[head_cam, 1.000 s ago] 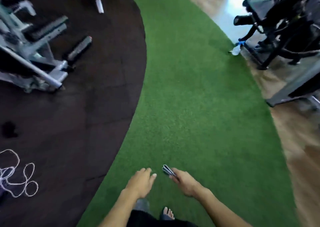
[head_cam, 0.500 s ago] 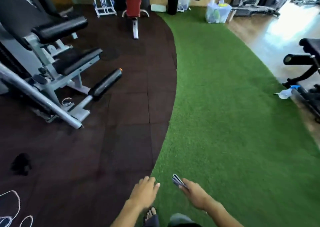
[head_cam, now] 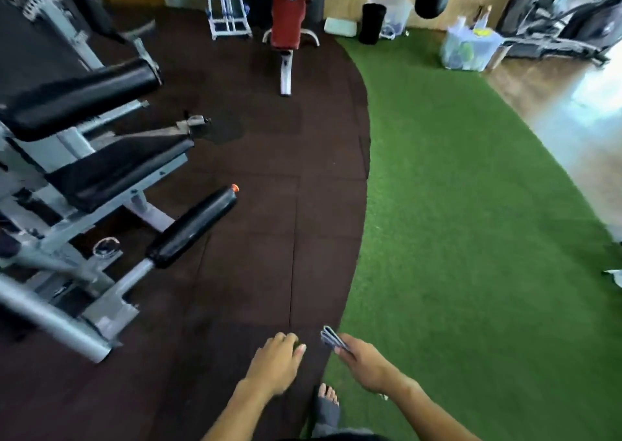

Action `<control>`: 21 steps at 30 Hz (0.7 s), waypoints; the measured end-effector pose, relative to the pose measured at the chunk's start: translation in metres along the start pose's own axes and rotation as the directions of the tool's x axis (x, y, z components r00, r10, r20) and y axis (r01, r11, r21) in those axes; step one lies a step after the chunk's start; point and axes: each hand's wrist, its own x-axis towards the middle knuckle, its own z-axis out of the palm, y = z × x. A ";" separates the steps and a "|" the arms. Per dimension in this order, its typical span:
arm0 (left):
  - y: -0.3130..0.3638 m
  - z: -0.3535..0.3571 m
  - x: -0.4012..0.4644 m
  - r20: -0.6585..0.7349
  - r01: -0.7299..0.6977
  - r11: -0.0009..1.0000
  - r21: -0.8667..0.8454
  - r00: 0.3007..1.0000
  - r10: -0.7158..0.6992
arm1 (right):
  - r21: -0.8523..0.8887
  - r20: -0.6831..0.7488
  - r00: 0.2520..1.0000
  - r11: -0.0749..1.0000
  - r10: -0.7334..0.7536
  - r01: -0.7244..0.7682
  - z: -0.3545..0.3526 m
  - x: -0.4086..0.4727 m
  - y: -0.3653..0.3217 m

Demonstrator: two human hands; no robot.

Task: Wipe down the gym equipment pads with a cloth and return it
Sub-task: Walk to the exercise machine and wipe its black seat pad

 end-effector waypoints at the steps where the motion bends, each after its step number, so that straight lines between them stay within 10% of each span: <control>1: 0.006 -0.019 0.025 -0.003 0.000 1.000 -0.006 1.000 0.000 | -0.008 0.005 1.000 1.000 -0.005 0.005 -0.023 0.026 -0.004; 21: -0.060 -0.427 0.511 -0.024 0.159 0.979 -0.124 0.986 -0.163 | -0.092 0.137 0.988 0.992 -0.069 0.083 -0.330 0.594 -0.198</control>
